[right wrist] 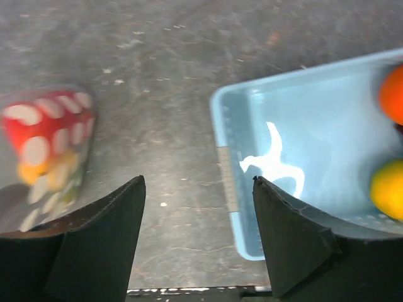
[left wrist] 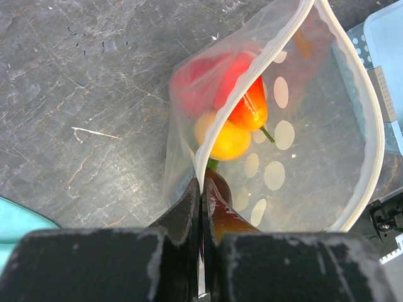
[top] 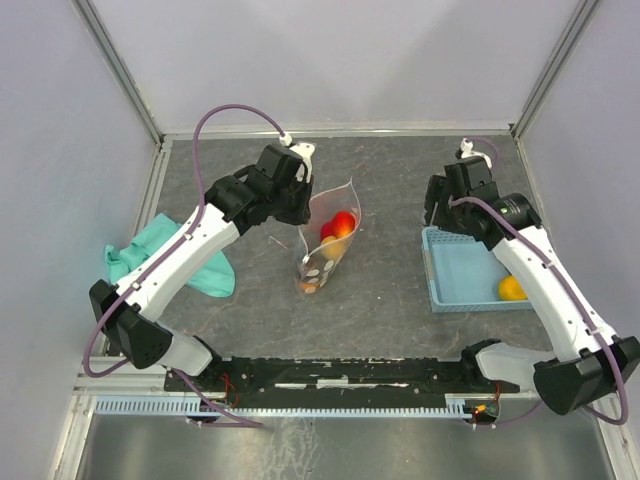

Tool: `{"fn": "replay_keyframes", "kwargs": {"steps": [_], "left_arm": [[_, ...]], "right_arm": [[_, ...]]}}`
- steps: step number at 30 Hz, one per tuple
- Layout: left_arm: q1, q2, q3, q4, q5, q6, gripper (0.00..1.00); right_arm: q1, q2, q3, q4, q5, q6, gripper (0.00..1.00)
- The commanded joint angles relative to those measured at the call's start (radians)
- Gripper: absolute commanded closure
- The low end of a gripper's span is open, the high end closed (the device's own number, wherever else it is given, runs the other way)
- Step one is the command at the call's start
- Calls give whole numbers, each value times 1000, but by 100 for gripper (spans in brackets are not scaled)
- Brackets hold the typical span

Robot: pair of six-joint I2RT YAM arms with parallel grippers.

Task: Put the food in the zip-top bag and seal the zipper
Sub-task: Pick up the fake fruit from the bin.

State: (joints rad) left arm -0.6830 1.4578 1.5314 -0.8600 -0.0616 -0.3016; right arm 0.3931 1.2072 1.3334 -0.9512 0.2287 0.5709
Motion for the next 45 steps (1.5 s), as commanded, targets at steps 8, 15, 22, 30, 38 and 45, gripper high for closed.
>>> {"fn": "replay_keyframes", "kwargs": {"steps": [8, 15, 22, 30, 38, 45], "left_arm": [[-6, -4, 18, 34, -26, 50, 97], [-5, 12, 10, 39, -46, 35, 97], [-4, 34, -3, 49, -50, 17, 97], [-4, 61, 21, 51, -49, 11, 97], [-4, 80, 43, 45, -40, 19, 97], [-4, 73, 42, 38, -42, 22, 97]], "right_arm": [[-303, 48, -229, 150, 172, -3, 18], [-457, 101, -349, 292, 247, 26, 12], [-576, 176, -390, 423, 265, -22, 6], [-664, 251, -407, 545, 215, -152, 1], [-705, 344, -379, 596, 61, -232, 1], [-722, 409, -371, 617, -25, -276, 1]]}}
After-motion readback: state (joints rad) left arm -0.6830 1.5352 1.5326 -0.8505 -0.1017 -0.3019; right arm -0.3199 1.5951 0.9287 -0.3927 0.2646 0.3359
